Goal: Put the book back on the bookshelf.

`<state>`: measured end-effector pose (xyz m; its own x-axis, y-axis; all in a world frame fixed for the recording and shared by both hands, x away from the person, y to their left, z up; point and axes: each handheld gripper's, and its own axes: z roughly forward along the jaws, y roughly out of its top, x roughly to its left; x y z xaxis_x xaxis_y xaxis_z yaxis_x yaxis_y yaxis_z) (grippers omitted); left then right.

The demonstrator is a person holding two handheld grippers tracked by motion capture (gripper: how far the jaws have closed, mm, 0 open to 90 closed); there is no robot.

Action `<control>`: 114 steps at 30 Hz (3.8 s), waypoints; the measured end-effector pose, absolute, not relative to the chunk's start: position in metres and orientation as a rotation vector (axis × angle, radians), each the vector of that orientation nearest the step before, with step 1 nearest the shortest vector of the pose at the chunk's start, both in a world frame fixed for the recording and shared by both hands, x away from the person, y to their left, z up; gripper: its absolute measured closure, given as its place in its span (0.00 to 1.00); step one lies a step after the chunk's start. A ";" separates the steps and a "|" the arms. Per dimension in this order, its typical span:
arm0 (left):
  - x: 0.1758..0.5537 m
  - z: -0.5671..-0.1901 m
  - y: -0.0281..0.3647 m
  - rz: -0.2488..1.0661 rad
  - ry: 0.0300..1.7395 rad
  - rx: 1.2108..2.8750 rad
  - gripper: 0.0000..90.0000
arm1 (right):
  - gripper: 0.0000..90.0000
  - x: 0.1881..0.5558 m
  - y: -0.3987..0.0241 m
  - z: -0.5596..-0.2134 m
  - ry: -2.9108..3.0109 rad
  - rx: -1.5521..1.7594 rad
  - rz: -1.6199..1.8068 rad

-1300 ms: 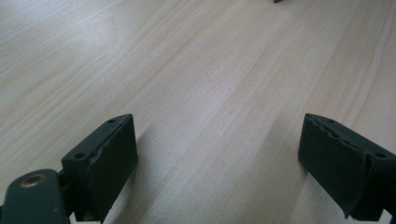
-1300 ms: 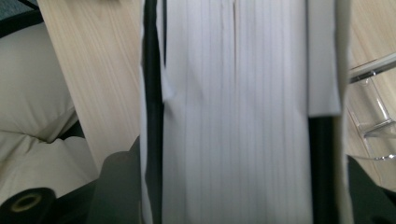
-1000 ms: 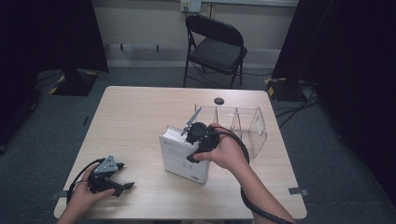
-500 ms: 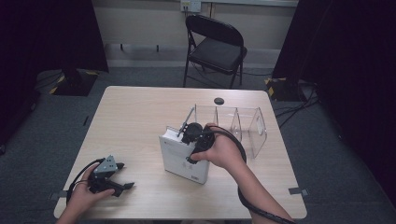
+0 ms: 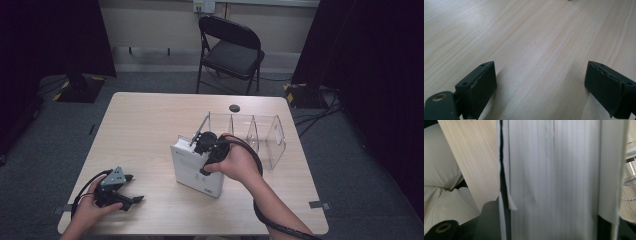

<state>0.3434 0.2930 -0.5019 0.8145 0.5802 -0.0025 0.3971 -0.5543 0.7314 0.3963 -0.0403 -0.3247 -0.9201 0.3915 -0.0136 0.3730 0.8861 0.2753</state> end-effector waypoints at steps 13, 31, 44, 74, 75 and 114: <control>0.344 -0.501 0.293 0.298 0.708 2.240 0.10 | 0.58 0.396 -0.041 -0.320 2.979 0.647 0.412; 0.344 -0.502 0.291 0.285 0.701 2.254 0.03 | 0.58 0.393 -0.058 -0.307 2.974 0.691 0.472; 0.344 -0.503 0.290 0.278 0.697 2.264 0.00 | 0.58 0.389 -0.077 -0.299 2.953 0.774 0.480; 0.344 -0.503 0.290 0.277 0.698 2.264 0.00 | 0.58 0.382 -0.121 -0.296 2.924 0.907 0.487; 0.344 -0.503 0.290 0.277 0.697 2.264 0.00 | 0.58 0.382 -0.122 -0.295 2.922 0.917 0.482; 0.344 -0.503 0.291 0.273 0.695 2.262 0.00 | 0.58 0.373 -0.172 -0.291 2.879 1.039 0.469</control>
<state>0.3442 0.2906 -0.5026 0.8307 0.5565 -0.0135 0.3988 -0.5780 0.7119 0.3733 -0.1724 -0.2914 -0.7740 0.6305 0.0592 0.6166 0.7291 0.2969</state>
